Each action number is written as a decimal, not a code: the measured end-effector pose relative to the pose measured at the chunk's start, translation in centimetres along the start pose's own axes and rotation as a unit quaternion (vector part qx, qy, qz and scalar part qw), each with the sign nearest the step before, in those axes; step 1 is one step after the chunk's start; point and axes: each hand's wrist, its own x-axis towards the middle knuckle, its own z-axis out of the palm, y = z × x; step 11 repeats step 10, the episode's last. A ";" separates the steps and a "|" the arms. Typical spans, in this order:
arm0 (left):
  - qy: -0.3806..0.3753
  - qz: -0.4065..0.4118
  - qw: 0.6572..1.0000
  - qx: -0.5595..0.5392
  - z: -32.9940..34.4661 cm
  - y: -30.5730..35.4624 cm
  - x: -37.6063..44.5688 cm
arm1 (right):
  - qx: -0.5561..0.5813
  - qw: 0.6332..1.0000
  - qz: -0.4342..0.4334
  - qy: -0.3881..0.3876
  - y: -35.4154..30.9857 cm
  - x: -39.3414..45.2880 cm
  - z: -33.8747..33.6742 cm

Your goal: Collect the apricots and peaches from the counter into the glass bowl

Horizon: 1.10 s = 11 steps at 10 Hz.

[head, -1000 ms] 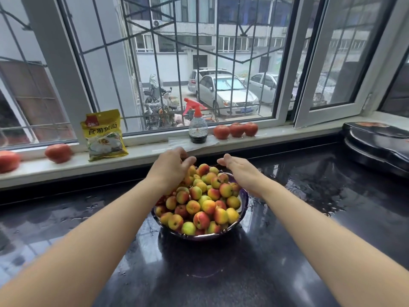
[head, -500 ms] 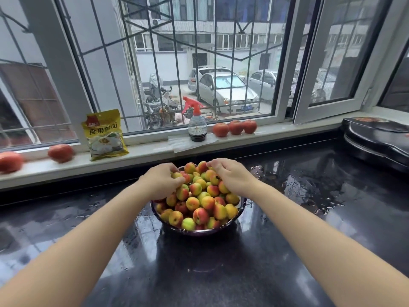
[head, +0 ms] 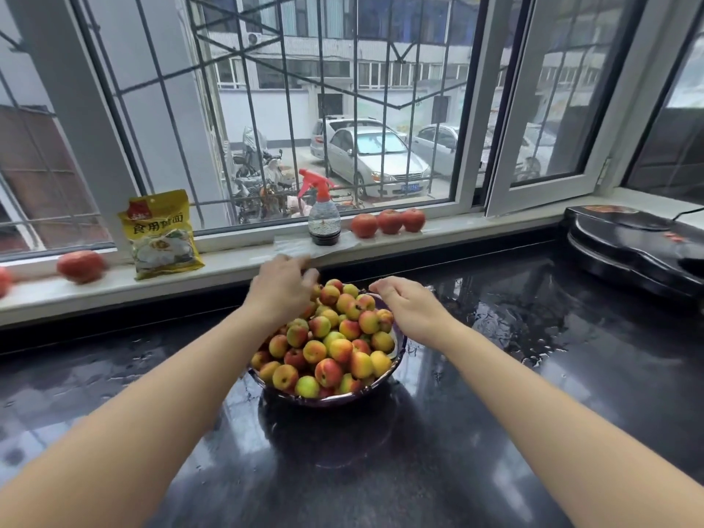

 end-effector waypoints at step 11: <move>0.088 -0.041 0.985 -0.141 -3.0 -1.7 -14.5 | -0.137 0.989 -0.037 0.044 -3.3 -7.3 1.7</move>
